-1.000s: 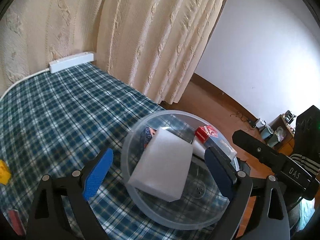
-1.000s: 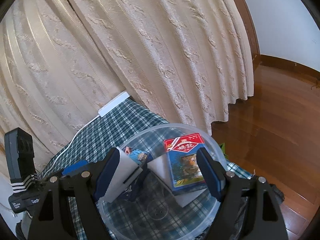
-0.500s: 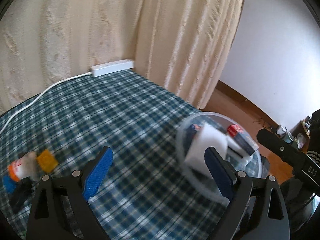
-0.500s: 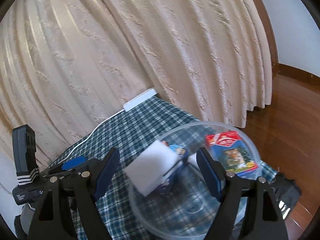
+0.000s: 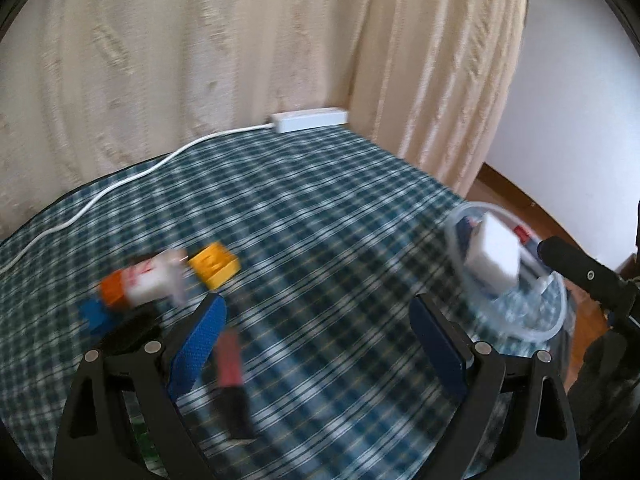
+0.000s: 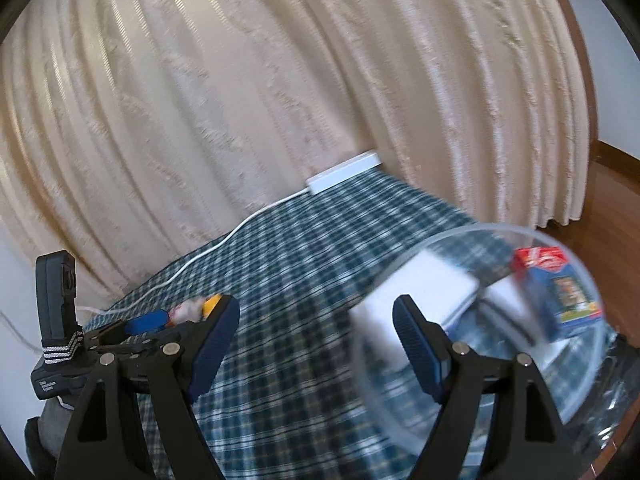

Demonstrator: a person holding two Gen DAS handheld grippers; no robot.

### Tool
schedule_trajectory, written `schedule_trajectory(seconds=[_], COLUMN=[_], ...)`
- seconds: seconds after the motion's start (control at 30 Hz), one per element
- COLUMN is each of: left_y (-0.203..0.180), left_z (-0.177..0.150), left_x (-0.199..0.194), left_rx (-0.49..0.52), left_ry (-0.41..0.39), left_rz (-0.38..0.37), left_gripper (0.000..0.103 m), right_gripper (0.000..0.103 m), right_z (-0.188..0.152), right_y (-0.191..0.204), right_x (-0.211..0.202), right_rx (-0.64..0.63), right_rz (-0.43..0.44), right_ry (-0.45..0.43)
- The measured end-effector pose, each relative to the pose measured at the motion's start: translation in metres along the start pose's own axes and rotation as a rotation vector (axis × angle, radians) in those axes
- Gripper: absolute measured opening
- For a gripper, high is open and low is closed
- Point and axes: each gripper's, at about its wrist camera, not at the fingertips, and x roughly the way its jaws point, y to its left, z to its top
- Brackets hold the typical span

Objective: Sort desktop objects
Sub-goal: 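Move the left tool to the green block while right tool approaches the dark red tube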

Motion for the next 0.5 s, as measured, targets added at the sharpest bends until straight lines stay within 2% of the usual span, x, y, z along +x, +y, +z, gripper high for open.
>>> schedule_trajectory(seconds=[0.33,0.5], left_y=[0.069,0.091], left_z=[-0.032,-0.045], left_x=[-0.019,-0.021], left_rx=[-0.123,-0.182], left_ry=[0.025,0.032], left_rz=[0.103,0.127], left_gripper=[0.095,0.095], right_gripper=[0.082,0.082], right_z=[-0.018,-0.024], right_y=[0.048,0.062], right_x=[0.027,0.037], right_rx=[-0.066,-0.084], right_rz=[0.064,0.074], right_ry=[0.086,0.117])
